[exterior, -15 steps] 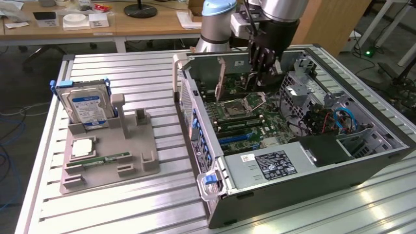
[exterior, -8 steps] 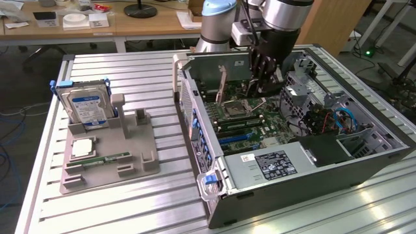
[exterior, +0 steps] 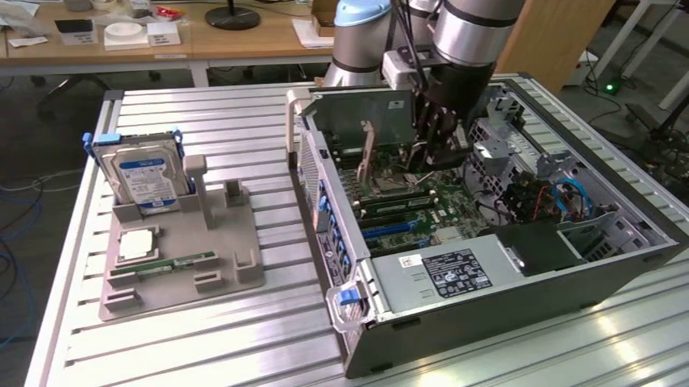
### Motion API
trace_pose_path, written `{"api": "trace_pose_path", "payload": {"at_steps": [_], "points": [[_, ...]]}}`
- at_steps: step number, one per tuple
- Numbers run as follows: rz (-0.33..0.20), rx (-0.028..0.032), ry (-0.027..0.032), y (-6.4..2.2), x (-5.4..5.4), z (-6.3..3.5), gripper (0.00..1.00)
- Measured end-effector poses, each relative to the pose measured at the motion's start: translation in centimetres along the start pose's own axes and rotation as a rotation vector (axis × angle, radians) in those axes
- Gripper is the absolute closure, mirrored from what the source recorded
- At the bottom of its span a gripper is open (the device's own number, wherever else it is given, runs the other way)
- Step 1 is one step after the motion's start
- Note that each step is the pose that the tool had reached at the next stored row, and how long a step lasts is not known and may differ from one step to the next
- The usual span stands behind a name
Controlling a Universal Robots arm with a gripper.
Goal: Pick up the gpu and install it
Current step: 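Insert the gpu into the slot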
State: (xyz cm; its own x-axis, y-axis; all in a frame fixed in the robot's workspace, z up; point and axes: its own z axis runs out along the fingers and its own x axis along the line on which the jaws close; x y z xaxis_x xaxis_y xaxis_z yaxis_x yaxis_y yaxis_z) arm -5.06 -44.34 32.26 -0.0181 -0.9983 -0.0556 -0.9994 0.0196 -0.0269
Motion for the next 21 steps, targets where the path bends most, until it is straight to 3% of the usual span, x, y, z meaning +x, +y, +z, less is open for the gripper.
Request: {"api": "trace_pose_path", "payload": {"at_steps": [6,10,21], "points": [[0.000,0.0002,0.0000,0.39,1.0,0.56,0.73],[0.000,0.0000,0.0025,1.18,1.1,1.26,0.73],[0.000,-0.0008,0.0033,1.36,2.0,3.11,0.73]]}}
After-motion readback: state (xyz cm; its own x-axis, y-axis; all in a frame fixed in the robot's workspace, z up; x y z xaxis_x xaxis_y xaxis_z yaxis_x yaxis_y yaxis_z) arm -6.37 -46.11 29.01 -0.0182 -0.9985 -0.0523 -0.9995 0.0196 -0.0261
